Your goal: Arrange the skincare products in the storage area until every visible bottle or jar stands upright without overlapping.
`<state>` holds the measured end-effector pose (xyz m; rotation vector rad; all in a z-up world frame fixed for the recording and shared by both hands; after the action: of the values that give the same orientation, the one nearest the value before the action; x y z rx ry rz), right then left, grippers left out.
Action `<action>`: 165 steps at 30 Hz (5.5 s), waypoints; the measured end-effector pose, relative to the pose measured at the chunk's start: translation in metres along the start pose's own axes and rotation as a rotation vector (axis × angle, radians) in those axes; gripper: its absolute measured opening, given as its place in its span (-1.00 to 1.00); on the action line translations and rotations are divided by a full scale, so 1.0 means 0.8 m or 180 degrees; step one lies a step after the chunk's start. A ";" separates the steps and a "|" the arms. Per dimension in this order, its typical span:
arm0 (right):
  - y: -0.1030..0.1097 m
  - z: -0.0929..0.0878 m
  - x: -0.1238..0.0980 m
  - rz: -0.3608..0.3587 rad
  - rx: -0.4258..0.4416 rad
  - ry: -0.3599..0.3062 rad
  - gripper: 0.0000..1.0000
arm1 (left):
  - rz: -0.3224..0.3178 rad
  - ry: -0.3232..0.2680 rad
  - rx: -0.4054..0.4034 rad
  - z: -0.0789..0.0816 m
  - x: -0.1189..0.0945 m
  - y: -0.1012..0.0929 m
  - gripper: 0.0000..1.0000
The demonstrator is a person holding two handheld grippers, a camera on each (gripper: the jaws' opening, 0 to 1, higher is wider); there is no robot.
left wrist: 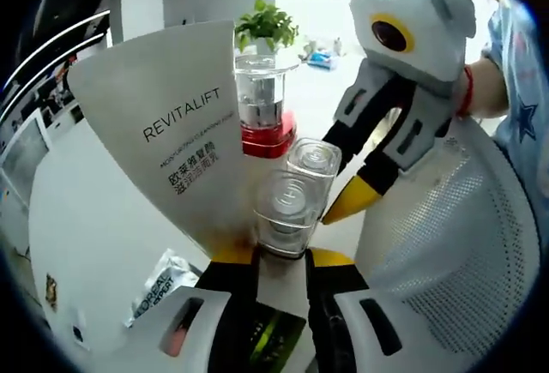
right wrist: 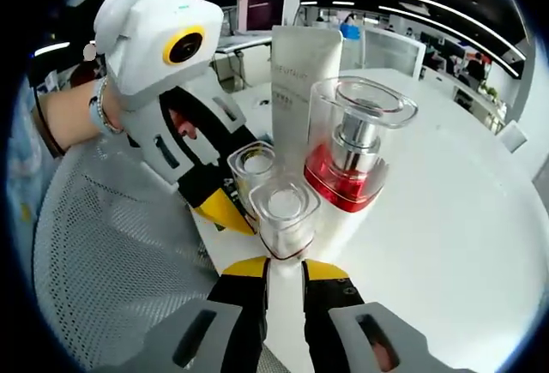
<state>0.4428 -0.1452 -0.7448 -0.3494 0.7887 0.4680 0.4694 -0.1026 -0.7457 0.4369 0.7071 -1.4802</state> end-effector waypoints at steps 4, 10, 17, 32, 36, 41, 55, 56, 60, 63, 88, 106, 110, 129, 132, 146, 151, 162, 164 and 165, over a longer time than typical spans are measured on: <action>0.000 0.000 0.000 -0.0001 -0.0022 -0.0006 -0.82 | -0.0018 0.0006 0.0036 -0.001 0.000 0.000 -0.55; 0.000 0.001 0.000 0.0011 -0.0066 -0.0026 -0.82 | -0.0071 0.0016 0.0072 -0.002 0.001 -0.002 -0.55; 0.000 0.001 0.000 0.0013 -0.0114 -0.0034 -0.81 | -0.0123 0.0019 0.0114 -0.002 0.002 -0.005 -0.56; -0.002 -0.001 0.000 0.0016 -0.0147 -0.0023 -0.82 | -0.0074 0.0107 -0.0134 -0.018 -0.009 -0.003 -0.56; -0.001 -0.002 0.000 0.0018 -0.0164 -0.0023 -0.83 | -0.0113 0.0043 -0.0178 -0.014 -0.009 -0.007 -0.64; -0.001 -0.002 0.000 0.0013 -0.0185 -0.0014 -0.84 | -0.0092 0.0077 -0.0126 -0.014 -0.006 -0.006 -0.63; -0.003 -0.018 0.004 -0.0013 -0.0190 0.0163 -0.83 | -0.0115 0.0249 -0.0222 -0.029 -0.006 -0.007 -0.53; -0.002 -0.019 0.003 0.0002 -0.0186 0.0174 -0.82 | -0.0106 0.0262 -0.0241 -0.030 -0.006 -0.006 -0.52; 0.007 -0.026 0.002 0.0117 -0.0178 0.0265 -0.75 | 0.0005 0.0288 -0.0434 -0.038 -0.015 0.005 -0.49; 0.013 -0.030 0.002 0.0170 -0.0207 0.0310 -0.70 | 0.0044 0.0260 -0.0675 -0.043 -0.023 0.010 -0.46; 0.015 -0.032 0.004 0.0260 -0.0081 0.0363 -0.76 | 0.1428 0.0270 -0.1323 -0.120 -0.187 0.211 -0.16; 0.009 -0.033 0.007 0.0199 -0.0017 0.0363 -0.81 | 0.1325 0.0920 -0.1405 -0.172 -0.178 0.303 0.17; 0.008 -0.030 0.007 0.0168 -0.0009 0.0332 -0.86 | 0.1234 0.0934 -0.1473 -0.177 -0.173 0.309 0.17; 0.015 -0.027 0.008 0.0235 -0.0045 0.0303 -0.92 | 0.1005 0.0841 -0.1342 -0.176 -0.160 0.299 0.05; 0.015 -0.029 0.008 0.0241 -0.0048 0.0319 -0.92 | 0.0983 0.0828 -0.1312 -0.175 -0.160 0.297 -0.08; 0.033 -0.028 0.004 0.0399 -0.0230 0.0297 -0.94 | 0.1122 0.0737 -0.1571 -0.179 -0.170 0.301 -0.19; 0.039 -0.023 0.002 0.0468 -0.0286 0.0222 -0.96 | 0.1180 0.0638 -0.1469 -0.171 -0.185 0.293 -0.19; 0.068 0.019 -0.019 0.0875 -0.0282 -0.0368 -0.95 | 0.1257 0.0676 -0.0848 -0.152 -0.215 0.238 -0.20; 0.075 0.034 -0.028 0.1006 -0.0194 -0.0562 -0.92 | 0.1298 0.0764 -0.0630 -0.147 -0.222 0.223 -0.20; 0.077 0.040 -0.031 0.1044 -0.0152 -0.0632 -0.90 | 0.1330 0.0762 -0.0421 -0.138 -0.225 0.210 -0.20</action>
<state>0.4143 -0.0853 -0.7130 -0.2131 0.6431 0.8174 0.6266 0.1160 -0.7324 0.6248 0.8389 -0.9920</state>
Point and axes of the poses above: the point that each gripper's makers call its tool centre point, and the gripper's own axes: x roughly forward along the fingers, y roughly to its left, z roughly out of its top, the point moved 1 cm from there along -x, roughly backward along the fingers, and after that the axes turned 10 degrees about -z, right-handed, at the moved point
